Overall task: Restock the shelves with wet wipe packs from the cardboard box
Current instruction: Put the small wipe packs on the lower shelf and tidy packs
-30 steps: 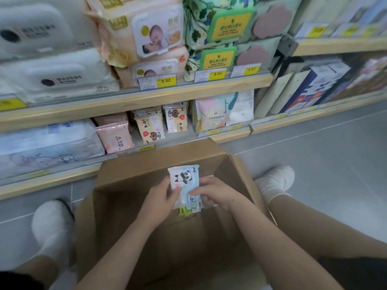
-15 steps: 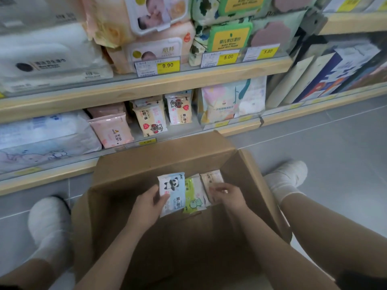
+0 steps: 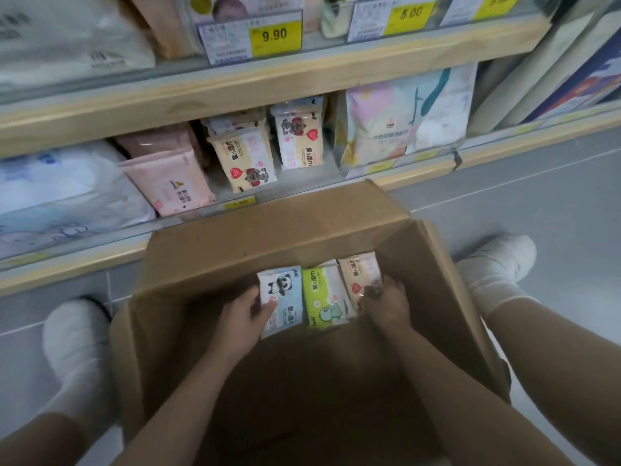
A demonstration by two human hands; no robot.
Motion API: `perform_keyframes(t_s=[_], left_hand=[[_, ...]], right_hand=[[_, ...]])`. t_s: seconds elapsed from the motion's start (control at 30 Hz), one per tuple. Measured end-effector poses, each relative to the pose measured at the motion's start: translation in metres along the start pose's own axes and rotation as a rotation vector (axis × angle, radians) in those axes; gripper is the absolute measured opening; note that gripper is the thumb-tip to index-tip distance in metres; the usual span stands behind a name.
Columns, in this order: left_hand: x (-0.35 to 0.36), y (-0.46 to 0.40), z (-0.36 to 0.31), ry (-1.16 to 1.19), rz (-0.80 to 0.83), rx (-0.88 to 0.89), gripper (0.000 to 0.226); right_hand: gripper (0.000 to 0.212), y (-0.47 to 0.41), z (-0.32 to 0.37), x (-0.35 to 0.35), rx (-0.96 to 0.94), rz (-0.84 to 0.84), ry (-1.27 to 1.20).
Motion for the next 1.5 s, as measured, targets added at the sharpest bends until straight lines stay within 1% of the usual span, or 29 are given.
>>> perform_keyframes(t_s=[0.13,0.33,0.47,0.6,0.73,0.87,0.93,1.03,1.1,1.2,1.3,1.37,1.43,1.5], left_hand=[[-0.007,-0.002,-0.006,0.026,-0.014,0.020,0.013],[-0.025,0.013,-0.035,-0.008,-0.041,0.086,0.014],[-0.042,0.026,-0.053,-0.006,-0.076,0.133,0.015],[-0.059,0.041,-0.071,0.029,-0.108,0.182,0.017],[-0.079,0.053,-0.086,0.052,-0.158,0.205,0.015],[-0.099,0.059,-0.096,0.068,-0.204,0.229,0.014],[-0.110,0.059,-0.098,0.072,-0.230,0.232,0.015],[-0.129,0.057,-0.094,0.083,-0.273,0.230,0.018],[-0.139,0.055,-0.085,0.090,-0.294,0.199,0.023],[-0.151,0.050,-0.067,0.075,-0.331,0.151,0.024],[-0.158,0.043,-0.050,0.116,-0.356,0.129,0.028],[-0.162,0.037,-0.040,0.137,-0.357,0.124,0.027],[-0.164,0.032,-0.035,0.154,-0.346,0.133,0.022],[-0.164,0.029,-0.032,0.177,-0.335,0.139,0.019]], right_hand=[[0.037,0.002,0.006,-0.006,0.040,-0.003,0.048],[0.020,0.019,0.017,-0.028,0.013,0.005,-0.080],[0.014,0.039,0.034,-0.053,-0.096,0.043,-0.124],[0.015,0.062,0.061,-0.086,-0.266,0.046,-0.130],[0.013,0.081,0.087,-0.112,-0.384,0.074,-0.105],[0.022,0.090,0.115,-0.125,-0.452,0.077,-0.209],[0.021,0.095,0.134,-0.129,-0.483,0.064,-0.275],[0.013,0.098,0.165,-0.128,-0.560,0.045,-0.324],[0.011,0.097,0.185,-0.122,-0.594,0.036,-0.340],[0.017,0.093,0.213,-0.108,-0.631,0.025,-0.309],[0.021,0.083,0.235,-0.088,-0.646,0.050,-0.280],[0.019,0.077,0.250,-0.074,-0.678,0.058,-0.236],[0.011,0.070,0.261,-0.058,-0.686,0.064,-0.198],[0.016,0.062,0.270,-0.044,-0.678,0.085,-0.195]])
Point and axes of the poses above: each hand's wrist, its own y-axis away from the middle knuckle, its own x-axis out of the palm, z = x × y, the point moved 4 cm from there along -y, towards the middle knuckle, and after that the axes turned 6 degrees about -y, right-handed, at the moved point
